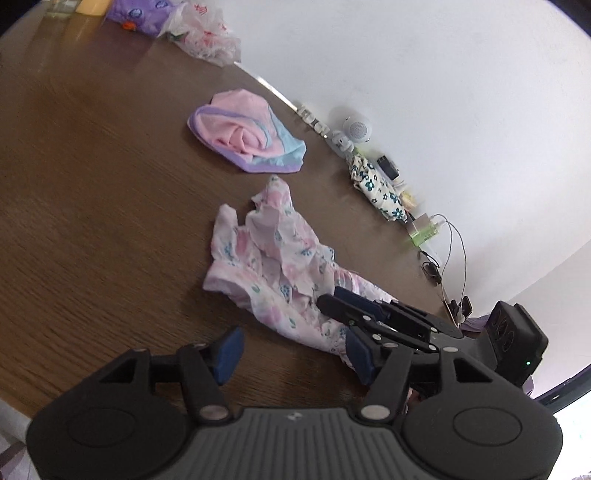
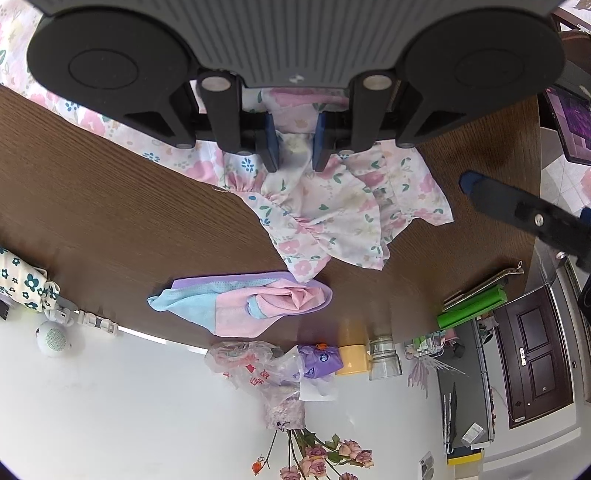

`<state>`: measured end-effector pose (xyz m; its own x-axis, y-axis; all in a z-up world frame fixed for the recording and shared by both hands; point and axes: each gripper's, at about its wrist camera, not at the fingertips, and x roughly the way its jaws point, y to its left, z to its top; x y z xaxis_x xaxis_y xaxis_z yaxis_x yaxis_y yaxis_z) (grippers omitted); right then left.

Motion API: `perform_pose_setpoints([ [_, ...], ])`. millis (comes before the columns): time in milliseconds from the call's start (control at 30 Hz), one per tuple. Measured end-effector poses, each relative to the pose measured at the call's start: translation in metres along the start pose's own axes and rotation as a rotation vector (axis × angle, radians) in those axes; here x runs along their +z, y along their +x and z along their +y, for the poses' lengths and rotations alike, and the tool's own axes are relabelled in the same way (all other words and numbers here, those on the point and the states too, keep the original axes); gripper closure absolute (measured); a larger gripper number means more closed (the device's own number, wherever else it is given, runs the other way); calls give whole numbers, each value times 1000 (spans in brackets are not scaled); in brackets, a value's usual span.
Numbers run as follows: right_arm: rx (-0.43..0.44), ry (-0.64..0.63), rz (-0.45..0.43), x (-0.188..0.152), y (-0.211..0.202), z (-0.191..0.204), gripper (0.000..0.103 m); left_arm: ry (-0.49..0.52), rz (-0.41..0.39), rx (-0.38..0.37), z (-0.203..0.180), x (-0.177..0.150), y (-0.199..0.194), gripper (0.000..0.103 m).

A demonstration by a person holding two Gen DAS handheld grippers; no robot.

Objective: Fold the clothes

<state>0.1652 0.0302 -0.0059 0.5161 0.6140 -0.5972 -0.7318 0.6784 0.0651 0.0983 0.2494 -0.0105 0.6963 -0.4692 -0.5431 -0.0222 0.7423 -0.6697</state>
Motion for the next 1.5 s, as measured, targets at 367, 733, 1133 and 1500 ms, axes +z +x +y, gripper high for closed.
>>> perform_pose_setpoints([
  [367, 9, 4, -4, -1, -1, -1, 83, 92, -192, 129, -23, 10, 50, 45],
  [733, 17, 16, -5, -1, -1, -3, 83, 55, -231, 153, -15, 12, 59, 90],
  [1133, -22, 198, -135, -13, -81, -44, 72, 568, -384, 282, -94, -12, 44, 95],
  [1500, -235, 474, -138, -105, -160, -109, 72, 1397, -274, 274, -208, -118, 107, 95],
])
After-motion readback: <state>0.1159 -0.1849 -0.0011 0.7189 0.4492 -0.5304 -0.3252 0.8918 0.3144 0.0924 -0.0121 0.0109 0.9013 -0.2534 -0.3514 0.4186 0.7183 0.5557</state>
